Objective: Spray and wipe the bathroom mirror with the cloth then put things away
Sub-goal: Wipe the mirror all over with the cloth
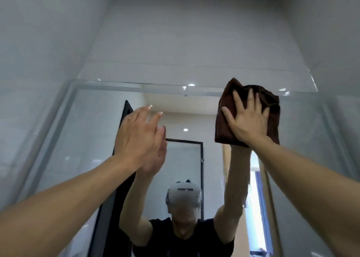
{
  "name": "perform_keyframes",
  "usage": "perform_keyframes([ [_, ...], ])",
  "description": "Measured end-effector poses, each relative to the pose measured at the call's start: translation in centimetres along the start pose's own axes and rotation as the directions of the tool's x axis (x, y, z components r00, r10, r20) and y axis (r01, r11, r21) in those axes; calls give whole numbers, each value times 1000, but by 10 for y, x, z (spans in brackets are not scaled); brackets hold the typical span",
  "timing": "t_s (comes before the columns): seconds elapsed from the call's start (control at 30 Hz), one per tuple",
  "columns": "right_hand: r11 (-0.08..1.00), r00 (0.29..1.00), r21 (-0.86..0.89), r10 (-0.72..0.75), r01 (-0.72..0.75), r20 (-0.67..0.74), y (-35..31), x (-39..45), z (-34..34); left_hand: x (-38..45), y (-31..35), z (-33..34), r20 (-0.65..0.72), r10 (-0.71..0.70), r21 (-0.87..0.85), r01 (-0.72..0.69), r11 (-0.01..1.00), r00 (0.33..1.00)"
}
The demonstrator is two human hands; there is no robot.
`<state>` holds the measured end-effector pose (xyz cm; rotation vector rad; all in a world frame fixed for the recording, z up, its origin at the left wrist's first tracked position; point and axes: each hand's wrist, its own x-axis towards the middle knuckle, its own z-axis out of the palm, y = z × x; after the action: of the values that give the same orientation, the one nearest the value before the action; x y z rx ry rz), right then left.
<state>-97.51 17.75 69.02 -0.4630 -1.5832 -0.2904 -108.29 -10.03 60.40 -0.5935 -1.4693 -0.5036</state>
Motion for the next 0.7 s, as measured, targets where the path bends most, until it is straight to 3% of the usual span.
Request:
perform_keyframes([
  [0.33, 973, 974, 70, -222, 219, 35, -267, -16, 19, 15, -153, -73, 93, 12, 250, -35, 968, 996],
  [0.57, 918, 935, 205, -354, 340, 33, -415, -37, 27, 43, -191, -111, 162, 98, 449, -161, 879, 982],
  [0.7, 898, 933, 273, -360, 344, 7, -458, -52, 27, 46, -200, -124, 185, 128, 521, -208, 828, 974],
])
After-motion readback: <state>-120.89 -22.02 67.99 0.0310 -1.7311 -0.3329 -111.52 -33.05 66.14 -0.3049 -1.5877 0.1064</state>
